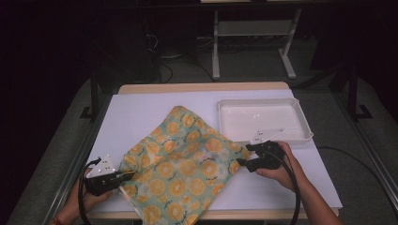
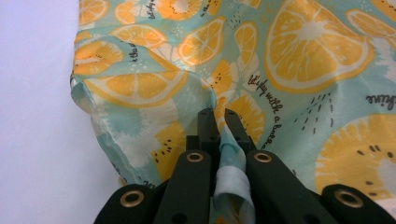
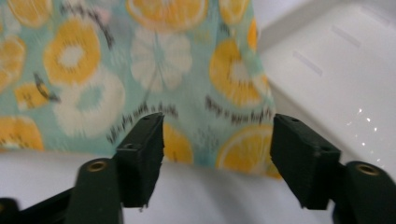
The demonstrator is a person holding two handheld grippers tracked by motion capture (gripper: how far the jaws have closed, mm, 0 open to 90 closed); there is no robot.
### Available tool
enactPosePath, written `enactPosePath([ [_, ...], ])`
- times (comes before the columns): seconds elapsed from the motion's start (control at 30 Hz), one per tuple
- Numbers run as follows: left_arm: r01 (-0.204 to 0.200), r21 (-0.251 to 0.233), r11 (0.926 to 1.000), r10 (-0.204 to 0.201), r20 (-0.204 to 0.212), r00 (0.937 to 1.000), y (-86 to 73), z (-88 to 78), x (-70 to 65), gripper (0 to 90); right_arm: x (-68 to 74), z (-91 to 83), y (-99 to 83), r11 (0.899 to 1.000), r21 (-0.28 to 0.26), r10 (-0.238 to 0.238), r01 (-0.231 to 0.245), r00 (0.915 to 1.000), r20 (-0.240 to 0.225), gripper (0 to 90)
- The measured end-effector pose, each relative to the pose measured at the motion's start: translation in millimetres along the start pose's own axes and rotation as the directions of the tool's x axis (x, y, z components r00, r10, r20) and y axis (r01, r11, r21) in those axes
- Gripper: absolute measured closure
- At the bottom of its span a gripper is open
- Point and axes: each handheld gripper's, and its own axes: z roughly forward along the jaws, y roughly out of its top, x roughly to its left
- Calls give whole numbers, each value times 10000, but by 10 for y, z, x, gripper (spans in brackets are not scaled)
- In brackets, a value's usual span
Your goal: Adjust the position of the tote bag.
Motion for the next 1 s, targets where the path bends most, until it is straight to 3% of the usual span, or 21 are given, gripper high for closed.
enactPosePath([
  [0.17, 56, -142, 9999, -56, 23, 10000, -9, -2, 0, 896, -68, 74, -134, 9986, -42, 517, -518, 9985, -194, 241],
  [0.23, 65, -166, 9998, -64, 25, 10000, -18, 5, 7, 896, -144, 116, -190, 9943, -179, 1051, -1053, 9944, -121, 199],
  [0.37, 87, -185, 9998, -86, 47, 10000, -23, 7, 4, 896, -220, 177, -233, 9911, -128, 1326, -1326, 9912, 1, 186],
  [0.4, 87, -218, 9997, -86, 45, 10000, -24, 8, 4, 896, -270, 222, -253, 9873, -120, 1584, -1586, 9872, -197, 180],
  [0.73, 122, -317, 9994, -120, 53, 9999, -37, 7, -3, 896, -267, 401, -205, 9874, -47, 1569, -1579, 9838, -870, 182],
  [0.8, 97, -275, 9996, -95, 64, 9999, -40, 10, -3, 896, -249, 418, -190, 9891, -53, 1460, -1470, 9853, -886, 266],
  [0.93, 90, -271, 9996, -88, 74, 9999, -41, 11, 1, 896, -219, 413, -164, 9945, -193, 1008, -1027, 9916, -808, 577],
  [1.0, 87, -255, 9996, -85, 83, 9999, -42, 13, 1, 896, -217, 409, -161, 9944, -236, 1004, -1027, 9915, -834, 631],
])
